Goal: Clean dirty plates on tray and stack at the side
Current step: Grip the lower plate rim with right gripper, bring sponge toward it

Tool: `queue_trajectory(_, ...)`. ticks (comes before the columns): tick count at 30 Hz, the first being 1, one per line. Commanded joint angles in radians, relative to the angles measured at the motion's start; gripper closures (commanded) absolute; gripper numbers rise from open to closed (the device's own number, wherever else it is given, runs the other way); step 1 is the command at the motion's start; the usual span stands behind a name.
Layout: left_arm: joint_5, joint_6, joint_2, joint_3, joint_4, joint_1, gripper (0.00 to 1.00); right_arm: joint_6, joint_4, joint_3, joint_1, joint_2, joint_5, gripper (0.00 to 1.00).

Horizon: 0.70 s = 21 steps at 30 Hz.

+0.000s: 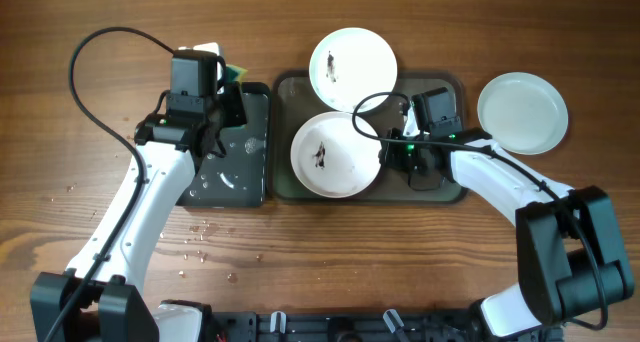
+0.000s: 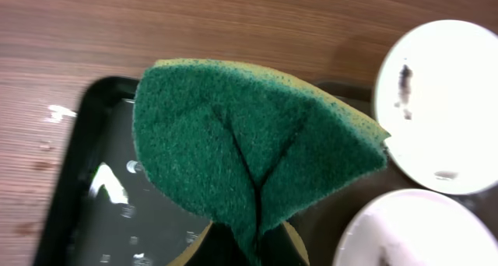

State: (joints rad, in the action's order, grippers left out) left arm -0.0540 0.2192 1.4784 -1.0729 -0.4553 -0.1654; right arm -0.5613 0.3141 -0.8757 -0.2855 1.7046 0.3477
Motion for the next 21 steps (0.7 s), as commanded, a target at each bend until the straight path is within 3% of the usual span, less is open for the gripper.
queue_trajectory(1, -0.056, -0.06, 0.019, -0.055, -0.04, -0.003, 0.96, -0.018, -0.019, -0.023, -0.003, 0.0, 0.02, 0.96)
queue_trajectory(4, -0.043, -0.059, 0.057, -0.122, -0.123, -0.003, 0.96, -0.018, -0.022, -0.023, -0.003, 0.0, 0.02, 0.96)
queue_trajectory(8, 0.103, -0.055, 0.116, -0.196, -0.202, -0.003, 0.96, -0.017, -0.022, -0.023, -0.003, 0.0, 0.02, 0.96)
queue_trajectory(14, 0.266, 0.082, 0.13, -0.197, -0.184, -0.022, 0.96, -0.016, -0.019, -0.019, -0.003, 0.0, 0.02, 0.96)
queue_trajectory(21, 0.33, 0.085, 0.144, -0.197, -0.142, -0.117, 0.96, -0.017, -0.03, -0.019, -0.019, 0.0, 0.008, 0.96)
